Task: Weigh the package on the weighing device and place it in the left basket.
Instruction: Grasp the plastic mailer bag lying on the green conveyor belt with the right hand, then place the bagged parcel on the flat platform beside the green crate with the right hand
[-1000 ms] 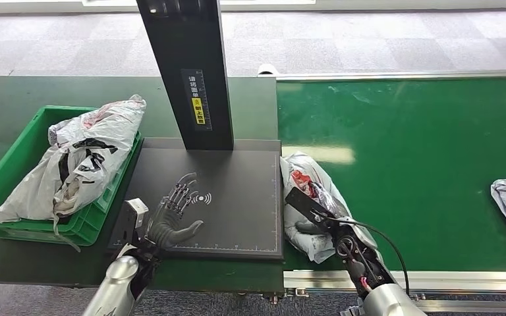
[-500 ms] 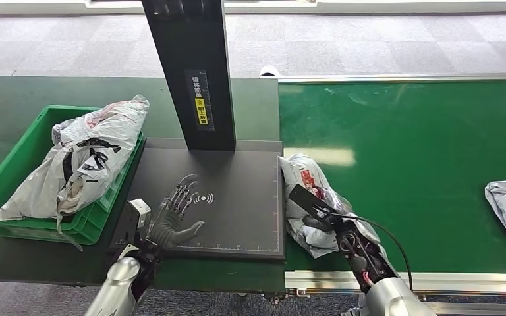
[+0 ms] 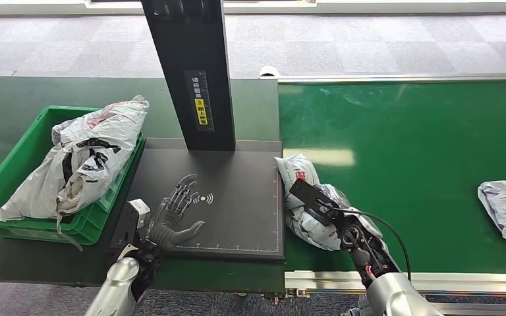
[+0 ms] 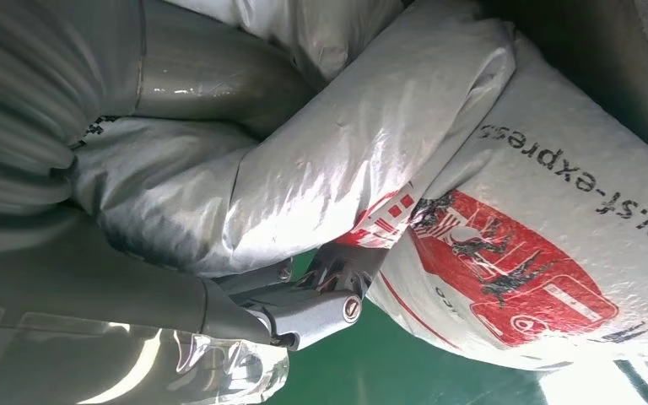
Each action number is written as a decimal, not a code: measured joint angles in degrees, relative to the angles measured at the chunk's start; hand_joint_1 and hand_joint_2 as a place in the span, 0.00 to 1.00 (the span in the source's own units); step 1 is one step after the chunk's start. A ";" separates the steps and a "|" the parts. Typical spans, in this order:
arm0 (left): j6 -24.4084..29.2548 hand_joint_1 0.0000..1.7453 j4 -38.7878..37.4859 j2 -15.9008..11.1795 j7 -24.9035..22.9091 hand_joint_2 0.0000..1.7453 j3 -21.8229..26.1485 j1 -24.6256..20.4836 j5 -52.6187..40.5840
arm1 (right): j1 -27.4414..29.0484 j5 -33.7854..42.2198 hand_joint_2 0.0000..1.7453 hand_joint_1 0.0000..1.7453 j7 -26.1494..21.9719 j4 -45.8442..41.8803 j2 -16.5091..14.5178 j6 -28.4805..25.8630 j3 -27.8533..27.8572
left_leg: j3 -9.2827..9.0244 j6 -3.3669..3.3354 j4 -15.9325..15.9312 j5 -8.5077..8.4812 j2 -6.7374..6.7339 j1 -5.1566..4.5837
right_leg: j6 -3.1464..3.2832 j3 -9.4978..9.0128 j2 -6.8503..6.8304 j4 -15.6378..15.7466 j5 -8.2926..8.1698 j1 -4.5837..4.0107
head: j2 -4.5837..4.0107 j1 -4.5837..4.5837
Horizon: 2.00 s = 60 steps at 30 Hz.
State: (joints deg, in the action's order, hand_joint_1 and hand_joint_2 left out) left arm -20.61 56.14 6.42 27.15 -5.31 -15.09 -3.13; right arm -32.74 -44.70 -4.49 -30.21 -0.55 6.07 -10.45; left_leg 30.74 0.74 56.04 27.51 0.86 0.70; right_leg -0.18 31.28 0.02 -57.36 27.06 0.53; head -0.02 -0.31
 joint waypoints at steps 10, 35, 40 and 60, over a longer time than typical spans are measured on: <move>0.02 0.00 2.18 -0.10 0.00 1.00 0.35 1.73 0.49 | 1.47 4.33 1.00 1.00 -6.39 -1.21 -0.24 -1.17 1.30 | 0.08 0.00 -0.01 0.01 0.00 0.00 | 0.00 0.06 0.00 0.00 0.00 0.00 | 0.01 -0.01; -1.03 0.00 0.96 -0.52 3.74 1.00 0.59 0.31 0.66 | 10.87 66.99 1.00 1.00 -27.56 -21.27 -5.16 49.02 11.34 | 0.98 0.03 -0.01 -0.05 -0.25 0.01 | 0.03 1.04 0.30 -0.10 -0.06 -0.01 | 0.02 0.00; -0.96 0.00 0.79 -0.54 3.78 1.00 0.59 0.21 0.74 | 11.83 70.20 1.00 1.00 -27.50 -23.96 -5.80 50.89 11.21 | 1.00 0.03 0.01 -0.04 -0.23 0.00 | 0.03 1.04 0.29 -0.10 -0.06 0.01 | 0.01 0.01; 25.48 0.00 25.07 2.73 13.03 1.00 7.50 5.93 5.04 | 13.46 41.53 1.00 1.00 -33.95 -31.95 -4.79 24.48 0.93 | 1.01 0.03 0.00 -0.04 -0.24 0.01 | 0.03 1.05 0.29 -0.11 -0.06 -0.01 | 0.01 0.00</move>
State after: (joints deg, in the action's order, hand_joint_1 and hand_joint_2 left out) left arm 4.87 81.21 9.15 40.17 2.19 -9.17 1.91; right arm -19.28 -3.16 -38.44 -62.16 -5.33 30.55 -9.52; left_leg 31.74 0.77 56.04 27.46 0.62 0.72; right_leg -0.15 32.33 0.31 -57.47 27.00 0.52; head -0.01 -0.31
